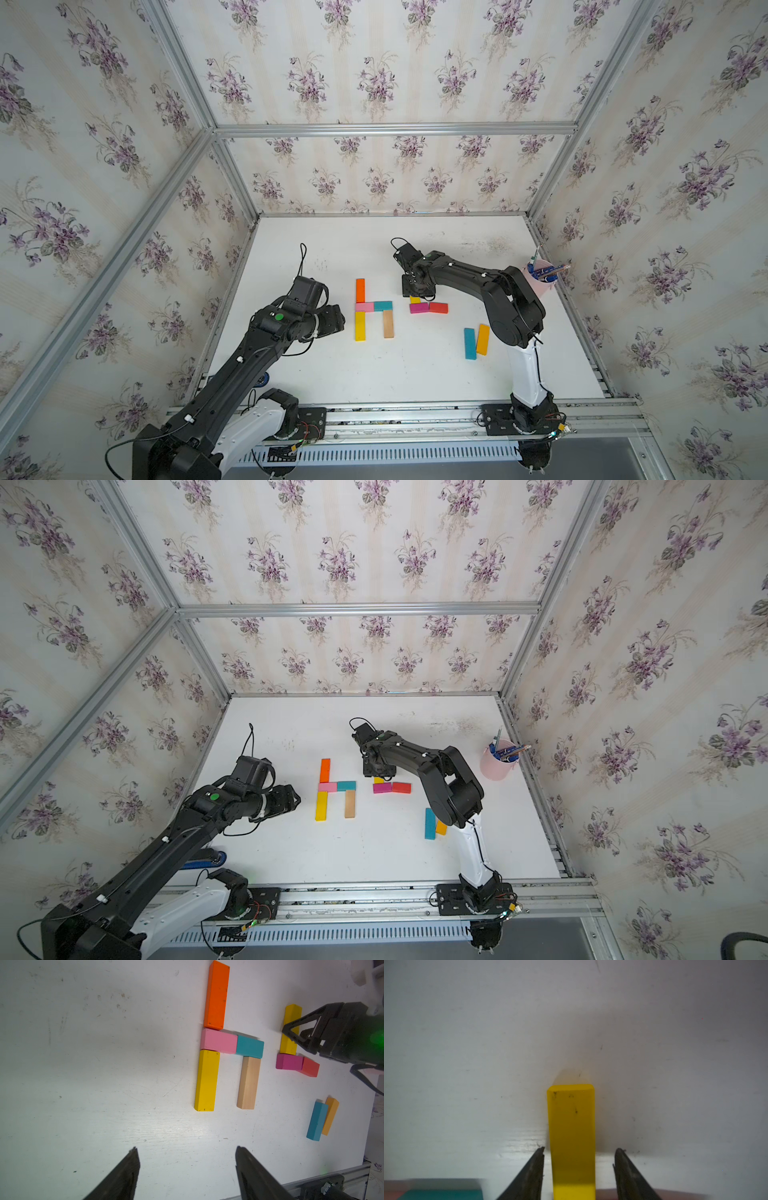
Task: Assemble the letter h with building blocks
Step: Assemble the building block at the center of the board.
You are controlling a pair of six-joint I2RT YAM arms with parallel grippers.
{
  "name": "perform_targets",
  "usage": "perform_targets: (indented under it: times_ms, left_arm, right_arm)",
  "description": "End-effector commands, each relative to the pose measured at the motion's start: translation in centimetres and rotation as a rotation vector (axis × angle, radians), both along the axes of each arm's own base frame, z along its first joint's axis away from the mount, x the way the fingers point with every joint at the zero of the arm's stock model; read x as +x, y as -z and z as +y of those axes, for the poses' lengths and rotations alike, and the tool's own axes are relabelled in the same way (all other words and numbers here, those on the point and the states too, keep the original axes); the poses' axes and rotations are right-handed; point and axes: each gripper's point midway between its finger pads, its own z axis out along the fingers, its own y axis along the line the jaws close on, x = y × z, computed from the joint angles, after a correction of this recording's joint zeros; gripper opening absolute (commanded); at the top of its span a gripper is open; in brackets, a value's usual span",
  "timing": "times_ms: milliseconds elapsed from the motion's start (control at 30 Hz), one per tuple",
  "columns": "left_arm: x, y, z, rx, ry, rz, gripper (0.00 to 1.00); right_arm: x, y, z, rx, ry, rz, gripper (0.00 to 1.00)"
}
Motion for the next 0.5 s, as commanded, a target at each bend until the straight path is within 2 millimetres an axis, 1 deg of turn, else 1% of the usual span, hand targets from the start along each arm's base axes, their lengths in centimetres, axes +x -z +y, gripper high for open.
perform_targets:
  times_ms: [0, 133, 300, 467]
  left_arm:
    - [0.59, -0.25, -0.13, -0.006, 0.002, -0.024, 0.75]
    - [0.6, -0.32, -0.12, -0.003, 0.004, -0.024, 0.75]
    - [0.59, -0.4, -0.06, 0.0, 0.004, -0.028, 0.75]
    - [0.53, -0.22, -0.03, 0.0, 0.003, -0.022, 0.75]
  right_arm:
    - [-0.05, 0.52, 0.13, 0.003, -0.005, 0.007, 0.5]
    - [0.0, 0.78, 0.25, 0.006, -0.002, 0.014, 0.44]
    - [-0.24, 0.91, 0.41, 0.014, 0.001, 0.019, 0.39]
    - [-0.34, 0.94, 0.6, 0.012, -0.006, 0.017, 0.37]
